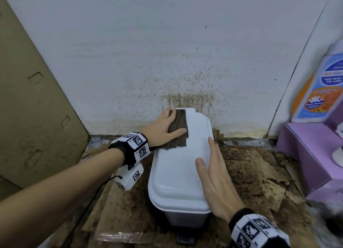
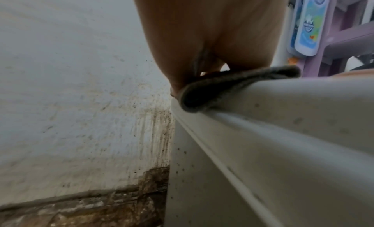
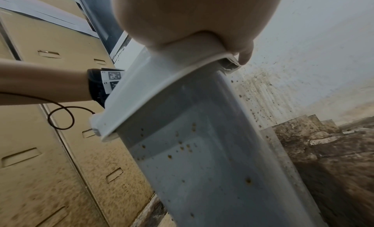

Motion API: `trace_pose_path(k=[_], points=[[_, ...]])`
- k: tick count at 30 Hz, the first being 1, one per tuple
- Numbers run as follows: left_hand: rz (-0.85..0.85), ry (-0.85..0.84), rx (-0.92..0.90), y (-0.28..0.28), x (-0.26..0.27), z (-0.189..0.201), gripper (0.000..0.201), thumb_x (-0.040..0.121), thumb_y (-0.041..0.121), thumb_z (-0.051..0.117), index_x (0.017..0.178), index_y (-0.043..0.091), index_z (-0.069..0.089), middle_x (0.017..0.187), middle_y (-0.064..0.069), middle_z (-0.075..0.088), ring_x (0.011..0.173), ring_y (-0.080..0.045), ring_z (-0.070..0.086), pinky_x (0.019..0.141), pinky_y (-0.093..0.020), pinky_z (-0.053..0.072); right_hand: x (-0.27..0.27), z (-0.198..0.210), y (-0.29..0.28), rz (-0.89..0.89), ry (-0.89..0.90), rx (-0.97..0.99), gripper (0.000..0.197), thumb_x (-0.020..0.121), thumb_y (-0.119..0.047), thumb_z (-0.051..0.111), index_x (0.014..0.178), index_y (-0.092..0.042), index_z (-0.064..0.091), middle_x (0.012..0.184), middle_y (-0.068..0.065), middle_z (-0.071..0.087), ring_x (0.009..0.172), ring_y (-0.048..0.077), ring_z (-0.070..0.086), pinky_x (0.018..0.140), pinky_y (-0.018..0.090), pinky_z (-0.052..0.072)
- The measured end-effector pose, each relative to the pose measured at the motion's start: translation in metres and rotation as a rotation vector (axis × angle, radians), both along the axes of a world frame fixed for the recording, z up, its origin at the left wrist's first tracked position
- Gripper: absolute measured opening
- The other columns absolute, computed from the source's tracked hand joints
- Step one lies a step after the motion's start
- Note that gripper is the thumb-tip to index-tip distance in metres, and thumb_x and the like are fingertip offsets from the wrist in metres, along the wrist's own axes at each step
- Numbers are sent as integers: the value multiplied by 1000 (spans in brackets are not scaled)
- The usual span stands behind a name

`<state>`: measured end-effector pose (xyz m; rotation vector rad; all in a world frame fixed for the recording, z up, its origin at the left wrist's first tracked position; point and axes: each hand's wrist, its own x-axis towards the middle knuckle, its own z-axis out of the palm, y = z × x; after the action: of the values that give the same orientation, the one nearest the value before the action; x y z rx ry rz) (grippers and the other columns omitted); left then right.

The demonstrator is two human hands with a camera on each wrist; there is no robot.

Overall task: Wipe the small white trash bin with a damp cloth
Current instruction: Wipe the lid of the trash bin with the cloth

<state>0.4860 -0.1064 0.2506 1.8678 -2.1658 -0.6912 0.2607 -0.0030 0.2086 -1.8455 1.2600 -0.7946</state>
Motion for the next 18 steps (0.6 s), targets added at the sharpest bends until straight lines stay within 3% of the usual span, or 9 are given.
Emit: trace_pose_path(k=[8,12,15,18], points=[[13,125,-41,50,-13,1,94,98,56,50,162,16,-6,170,-3,-18,157,-16,-14,128,-43,10,0,-1,0,-3,13,-11,78,91,-76,18,156,-44,-13,161,-33,-14,145,-15,-18,119,24,-2],[26,162,3,86,-17,-5,102,93,66,49,161,21,-13,167,5,-27,155,-12,-21,128,-45,11,0,-1,1,-2,8,-18,79,90,-77,16,156,-44,-12,162,-31,-12,145,-15,-17,118,23,-3],[29,155,-4,119,-23,-11,108,86,75,42,160,23,-17,163,10,-34,150,-6,-30,128,-36,1,-1,-1,3,-8,10,-21,80,89,-77,13,157,-42,-11,163,-29,-11,145,-15,-16,116,19,-4],[23,146,-14,147,-29,-13,103,88,73,38,160,25,-18,159,15,-39,145,2,-36,123,-25,-7,-1,-2,4,-15,3,-21,77,92,-73,14,157,-41,-10,163,-28,-10,147,-13,-14,116,18,-3]])
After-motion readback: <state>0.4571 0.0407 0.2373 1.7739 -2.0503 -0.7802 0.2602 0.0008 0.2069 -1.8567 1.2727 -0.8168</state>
